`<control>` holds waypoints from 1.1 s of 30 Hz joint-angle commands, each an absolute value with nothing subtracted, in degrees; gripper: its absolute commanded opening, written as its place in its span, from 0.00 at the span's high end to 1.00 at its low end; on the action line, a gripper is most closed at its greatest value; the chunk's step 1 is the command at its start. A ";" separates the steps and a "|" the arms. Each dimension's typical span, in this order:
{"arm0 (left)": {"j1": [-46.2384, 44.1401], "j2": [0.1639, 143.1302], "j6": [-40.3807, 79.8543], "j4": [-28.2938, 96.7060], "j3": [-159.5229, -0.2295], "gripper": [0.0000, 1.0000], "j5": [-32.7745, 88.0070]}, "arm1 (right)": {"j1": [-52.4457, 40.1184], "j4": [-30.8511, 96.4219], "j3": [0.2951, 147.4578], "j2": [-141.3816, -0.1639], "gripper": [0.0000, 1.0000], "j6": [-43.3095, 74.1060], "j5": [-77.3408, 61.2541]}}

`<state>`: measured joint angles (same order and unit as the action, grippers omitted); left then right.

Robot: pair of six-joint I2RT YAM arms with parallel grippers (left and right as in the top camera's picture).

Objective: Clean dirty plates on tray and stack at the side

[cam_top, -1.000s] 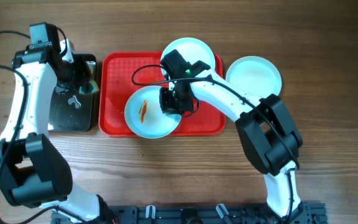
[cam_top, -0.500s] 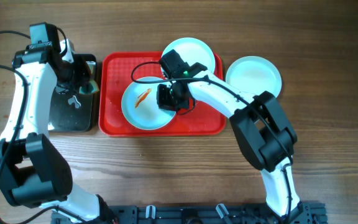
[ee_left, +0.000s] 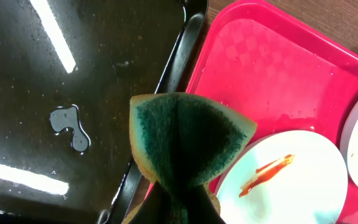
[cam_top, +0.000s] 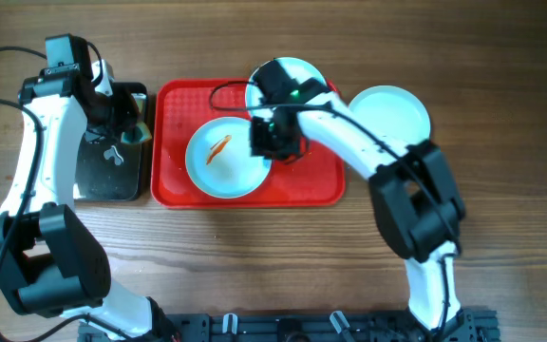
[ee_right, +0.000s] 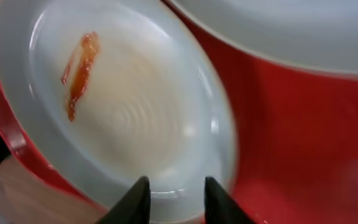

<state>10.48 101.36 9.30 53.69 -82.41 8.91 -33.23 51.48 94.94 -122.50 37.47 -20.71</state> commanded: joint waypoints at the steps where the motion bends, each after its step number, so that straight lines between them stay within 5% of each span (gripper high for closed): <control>1: 10.11 100.99 8.60 52.56 -82.78 0.96 9.72 | -32.60 55.90 95.92 -119.04 0.65 37.74 -16.82; 15: 6.74 100.99 2.96 47.79 -82.78 0.96 13.91 | -36.75 44.14 85.76 -120.62 0.64 43.94 -16.25; 20: 6.74 100.99 2.94 47.81 -82.76 0.96 13.93 | -36.80 40.53 85.78 -121.95 0.92 42.94 -16.53; 22: 6.74 100.99 2.94 47.81 -82.76 0.96 13.91 | -36.77 37.58 85.95 -121.95 0.96 40.14 -16.53; 31: 6.68 100.99 2.94 48.23 -82.72 0.96 13.93 | -36.01 30.74 86.04 -121.95 0.96 31.44 -16.88; 33: 6.50 100.99 2.94 48.49 -82.72 0.96 13.93 | -35.92 31.09 86.35 -121.95 0.70 30.52 -19.64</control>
